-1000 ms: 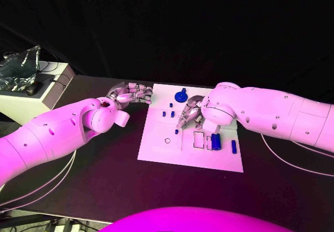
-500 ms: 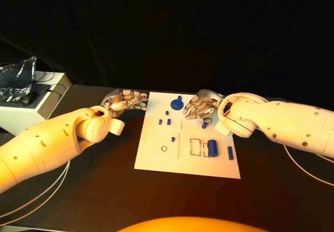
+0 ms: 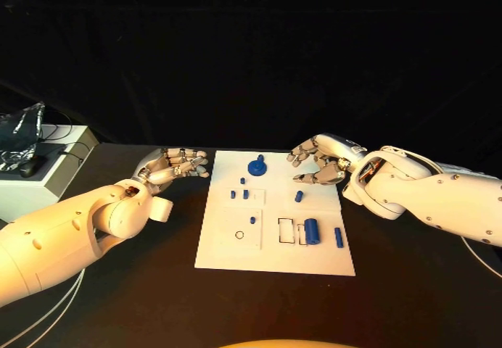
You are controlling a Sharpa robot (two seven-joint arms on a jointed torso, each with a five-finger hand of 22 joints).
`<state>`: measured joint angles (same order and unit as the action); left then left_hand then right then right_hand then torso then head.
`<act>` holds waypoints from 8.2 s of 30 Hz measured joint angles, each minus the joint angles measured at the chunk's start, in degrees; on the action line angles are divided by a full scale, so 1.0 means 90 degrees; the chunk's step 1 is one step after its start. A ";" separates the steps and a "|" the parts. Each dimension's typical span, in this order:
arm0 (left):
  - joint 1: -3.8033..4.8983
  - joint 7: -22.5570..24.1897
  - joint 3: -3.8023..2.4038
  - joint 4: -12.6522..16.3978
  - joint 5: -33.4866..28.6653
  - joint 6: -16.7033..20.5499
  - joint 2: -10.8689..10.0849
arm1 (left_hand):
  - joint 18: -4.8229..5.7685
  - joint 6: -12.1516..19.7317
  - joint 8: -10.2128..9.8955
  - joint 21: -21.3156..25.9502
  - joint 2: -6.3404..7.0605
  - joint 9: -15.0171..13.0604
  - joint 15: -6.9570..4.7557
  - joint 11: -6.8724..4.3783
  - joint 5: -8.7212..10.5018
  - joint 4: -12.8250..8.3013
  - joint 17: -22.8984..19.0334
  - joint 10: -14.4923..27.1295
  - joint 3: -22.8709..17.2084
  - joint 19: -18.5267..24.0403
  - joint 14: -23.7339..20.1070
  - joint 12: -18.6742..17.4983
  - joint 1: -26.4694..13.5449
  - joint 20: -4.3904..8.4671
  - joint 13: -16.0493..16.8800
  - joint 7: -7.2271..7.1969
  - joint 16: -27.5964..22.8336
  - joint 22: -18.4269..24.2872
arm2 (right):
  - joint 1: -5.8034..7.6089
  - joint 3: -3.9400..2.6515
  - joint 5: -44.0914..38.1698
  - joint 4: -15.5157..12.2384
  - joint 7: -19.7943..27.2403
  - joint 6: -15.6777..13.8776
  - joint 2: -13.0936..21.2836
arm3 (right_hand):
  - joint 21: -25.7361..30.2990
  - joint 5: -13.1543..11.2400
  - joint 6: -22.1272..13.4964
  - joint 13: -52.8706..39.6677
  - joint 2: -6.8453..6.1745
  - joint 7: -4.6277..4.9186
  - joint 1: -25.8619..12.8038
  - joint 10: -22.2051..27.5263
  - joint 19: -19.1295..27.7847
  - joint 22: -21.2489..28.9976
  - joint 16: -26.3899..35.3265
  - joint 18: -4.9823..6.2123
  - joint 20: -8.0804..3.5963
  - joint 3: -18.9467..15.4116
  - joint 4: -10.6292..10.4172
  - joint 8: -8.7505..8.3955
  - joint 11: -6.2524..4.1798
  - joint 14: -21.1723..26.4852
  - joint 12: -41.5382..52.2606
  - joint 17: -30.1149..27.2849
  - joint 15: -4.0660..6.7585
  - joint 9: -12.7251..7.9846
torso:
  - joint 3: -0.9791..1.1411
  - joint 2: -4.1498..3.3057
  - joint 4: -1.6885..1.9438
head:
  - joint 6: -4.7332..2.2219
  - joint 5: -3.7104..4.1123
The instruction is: Assemble the parts on the task board
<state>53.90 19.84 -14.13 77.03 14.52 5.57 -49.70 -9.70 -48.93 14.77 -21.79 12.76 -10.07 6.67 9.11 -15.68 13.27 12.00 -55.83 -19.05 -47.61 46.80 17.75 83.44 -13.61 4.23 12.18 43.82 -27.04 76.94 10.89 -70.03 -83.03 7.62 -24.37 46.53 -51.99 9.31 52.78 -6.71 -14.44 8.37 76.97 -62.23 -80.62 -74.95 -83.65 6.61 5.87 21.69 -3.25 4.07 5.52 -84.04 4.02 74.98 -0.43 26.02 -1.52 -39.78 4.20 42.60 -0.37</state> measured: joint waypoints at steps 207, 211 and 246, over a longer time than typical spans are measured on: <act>-0.0100 -0.0068 -0.0003 -0.0122 -0.0121 0.0010 0.0105 | -0.0001 -0.0024 0.0020 0.0123 -0.0128 0.0002 0.0023 0.0047 0.0000 0.0071 0.0057 0.0048 0.0069 -0.0090 0.0021 -0.0031 0.0028 0.0000 -0.0018 0.0023 0.0000 0.0082 | -0.1308 -0.0104 -0.3517 -0.0929 -0.1890 0.0218 -0.1395 | -0.0560 -0.0740 0.1258 0.0140 0.0504 -0.0136 0.1074 -0.1157 -0.0273 0.0000 -0.0235 -0.0051 -0.0184 0.0978 -0.0804 0.0675 0.0012 -0.0001 -0.0044 -0.0008 0.0182 -0.0088 | -0.0007 0.0000 -0.0001 | 0.0466 -0.0392; -0.0100 -0.0072 -0.0003 -0.0122 -0.0122 0.0006 0.0104 | -0.0001 -0.0024 0.0019 0.0123 -0.0128 0.0002 0.0023 0.0047 0.0000 0.0071 0.0057 0.0048 0.0069 -0.0090 0.0021 -0.0031 0.0028 0.0000 -0.0019 0.0023 0.0000 0.0082 | -0.1308 -0.0105 -0.3523 -0.0933 -0.1894 0.0219 -0.1393 | -0.0560 -0.0740 0.1257 0.0139 0.0503 -0.0136 0.1074 -0.1157 -0.0273 0.0000 -0.0235 -0.0051 -0.0183 0.0972 -0.0797 0.0666 0.0012 -0.0001 -0.0044 -0.0008 0.0182 -0.0088 | -0.0005 0.0001 -0.0004 | 0.0471 -0.0400; -0.0100 -0.0136 -0.0003 -0.0119 -0.0122 -0.0013 0.0084 | -0.0001 -0.0024 0.0060 0.0152 -0.0163 0.0002 0.0023 0.0047 0.0000 0.0097 0.0075 0.0048 0.0095 -0.0112 0.0021 -0.0031 0.0062 0.0022 -0.0018 0.0023 -0.0025 0.0101 | -0.1302 -0.0051 -0.3541 -0.0786 -0.1937 0.0373 -0.1482 | 0.0072 -0.0625 0.0581 0.0284 0.0071 -0.0036 0.0085 -0.0703 -0.0111 0.0003 -0.0171 -0.0050 -0.0068 0.1206 -0.0412 0.0381 -0.0094 0.0011 -0.0044 -0.0008 0.0079 -0.0171 | -0.0002 0.0005 -0.0006 | 0.0505 -0.0409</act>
<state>53.00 18.61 -14.16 75.97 13.43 5.46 -48.94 -9.71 -49.15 15.31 -20.42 11.29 -10.05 6.87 9.53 -15.68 14.15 12.67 -55.40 -18.19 -48.62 46.99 17.47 84.00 -13.41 4.07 12.39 43.59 -26.13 65.22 10.43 -101.90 -90.10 -9.81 -21.00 33.19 -51.34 3.69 58.01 -4.15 -13.80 8.05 77.73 -68.55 -81.62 -74.92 -85.19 6.16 5.26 32.54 -6.95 7.49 4.67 -83.94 3.63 74.90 0.28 24.48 -1.54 -39.74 4.15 47.14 -4.05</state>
